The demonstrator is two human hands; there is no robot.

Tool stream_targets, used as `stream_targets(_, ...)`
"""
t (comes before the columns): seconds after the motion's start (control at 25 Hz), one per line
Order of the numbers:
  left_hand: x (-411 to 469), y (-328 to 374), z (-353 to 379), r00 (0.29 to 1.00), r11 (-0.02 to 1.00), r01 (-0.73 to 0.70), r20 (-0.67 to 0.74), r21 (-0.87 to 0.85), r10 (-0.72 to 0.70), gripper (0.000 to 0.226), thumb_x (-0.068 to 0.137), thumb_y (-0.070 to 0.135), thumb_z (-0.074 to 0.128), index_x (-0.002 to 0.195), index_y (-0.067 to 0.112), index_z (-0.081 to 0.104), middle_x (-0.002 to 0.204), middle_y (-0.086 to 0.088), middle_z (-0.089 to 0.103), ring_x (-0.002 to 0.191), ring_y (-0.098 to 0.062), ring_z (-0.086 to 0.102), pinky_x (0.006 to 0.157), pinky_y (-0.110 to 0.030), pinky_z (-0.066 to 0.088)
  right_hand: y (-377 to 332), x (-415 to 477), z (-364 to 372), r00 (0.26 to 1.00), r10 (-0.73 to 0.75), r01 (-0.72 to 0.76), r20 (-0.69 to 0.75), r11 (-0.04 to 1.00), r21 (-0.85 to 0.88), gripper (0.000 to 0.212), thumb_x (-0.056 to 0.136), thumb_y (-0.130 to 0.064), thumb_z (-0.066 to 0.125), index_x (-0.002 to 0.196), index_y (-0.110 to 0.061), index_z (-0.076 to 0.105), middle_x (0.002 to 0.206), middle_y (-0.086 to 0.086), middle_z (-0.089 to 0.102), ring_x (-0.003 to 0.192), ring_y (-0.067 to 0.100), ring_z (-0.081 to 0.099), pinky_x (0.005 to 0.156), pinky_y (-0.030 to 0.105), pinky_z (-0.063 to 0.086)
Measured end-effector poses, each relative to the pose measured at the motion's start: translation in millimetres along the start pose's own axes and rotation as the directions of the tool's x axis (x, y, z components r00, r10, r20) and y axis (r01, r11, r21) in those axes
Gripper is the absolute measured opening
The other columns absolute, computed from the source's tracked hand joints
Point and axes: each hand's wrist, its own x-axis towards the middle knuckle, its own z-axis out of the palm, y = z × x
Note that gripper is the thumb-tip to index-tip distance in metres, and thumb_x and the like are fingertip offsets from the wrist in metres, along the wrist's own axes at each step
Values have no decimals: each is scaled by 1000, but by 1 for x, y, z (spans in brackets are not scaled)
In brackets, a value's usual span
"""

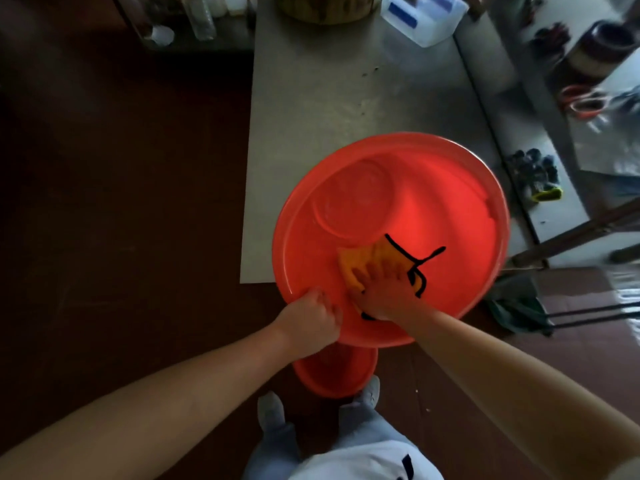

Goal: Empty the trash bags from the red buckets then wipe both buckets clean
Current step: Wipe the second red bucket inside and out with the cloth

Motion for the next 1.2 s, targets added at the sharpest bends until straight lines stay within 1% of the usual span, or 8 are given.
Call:
stream_targets(0.12, -2, 0, 1, 999, 997, -50, 17, 59, 50, 20, 93, 19, 54, 104, 12, 69, 94, -8, 73, 84, -28, 70, 85, -40, 55, 1, -56, 11, 999, -17, 16, 36, 1000, 26, 68, 97, -68, 13, 160, -41, 6, 170, 0, 3, 155, 34, -4, 122, 56, -5)
stream_targets(0.32, -3, -6, 1, 999, 999, -39, 24, 30, 39, 19, 90, 35, 64, 85, 18, 70, 79, -4, 72, 70, -22, 68, 75, -33, 55, 3, -99, 15, 999, -7, 6, 45, 1000, 30, 70, 94, -74, 4, 158, -45, 5, 170, -3, 0, 155, 30, -8, 121, 55, -9)
stream_targets(0.48, -5, -10, 8, 998, 999, -29, -54, 15, 30, 25, 82, 44, 71, 79, 19, 72, 73, -3, 70, 65, -21, 66, 69, -28, 53, -7, -65, 5, 997, -42, 39, 68, 998, 44, 76, 96, -72, 10, 161, -33, 8, 170, 0, 0, 155, 30, -8, 119, 58, -8)
stream_targets(0.64, -1, 0, 19, 999, 1000, -24, -33, -19, 24, 27, 94, 34, 55, 100, 11, 68, 88, -7, 71, 78, -25, 67, 78, -35, 54, -9, 5, -2, 996, -64, 59, 59, 995, 84, 76, 100, -67, 19, 161, -23, 9, 170, 3, 2, 155, 31, -3, 122, 57, -2)
stream_targets(0.8, 3, 4, 23, 1000, 999, -5, -31, -47, 4, 22, 95, 27, 54, 98, 10, 67, 87, -9, 70, 79, -26, 67, 80, -38, 54, -6, 60, -6, 999, -20, 17, 36, 997, 77, 73, 101, -64, 23, 161, -26, 10, 170, 1, 4, 155, 32, 2, 121, 57, 1)
stream_targets(0.92, 4, 2, 29, 1000, 998, 7, -18, -61, -8, 30, 94, 34, 53, 102, 8, 66, 93, -13, 71, 86, -30, 68, 84, -40, 53, -7, 76, -14, 994, -3, -2, 110, 999, 52, 73, 100, -65, 22, 162, -29, 6, 170, 0, -1, 155, 33, -2, 121, 57, -2)
stream_targets(1.04, 3, -3, 28, 1000, 998, -13, 3, -64, 13, 35, 96, 36, 48, 107, 7, 66, 97, -15, 71, 89, -31, 68, 85, -42, 53, -9, 60, -24, 985, -13, 2, 170, 998, 62, 77, 97, -73, 18, 161, -34, 3, 170, -4, -3, 155, 31, -4, 120, 58, -3)
stream_targets(1.2, -2, -21, 14, 997, 997, -69, 22, -48, 70, 36, 99, 40, 46, 96, 10, 66, 86, -9, 70, 75, -26, 66, 75, -37, 54, -7, 10, -33, 966, -102, 79, 237, 992, 102, 80, 91, -81, 14, 159, -43, -6, 169, -6, -6, 155, 29, -7, 121, 57, -3)
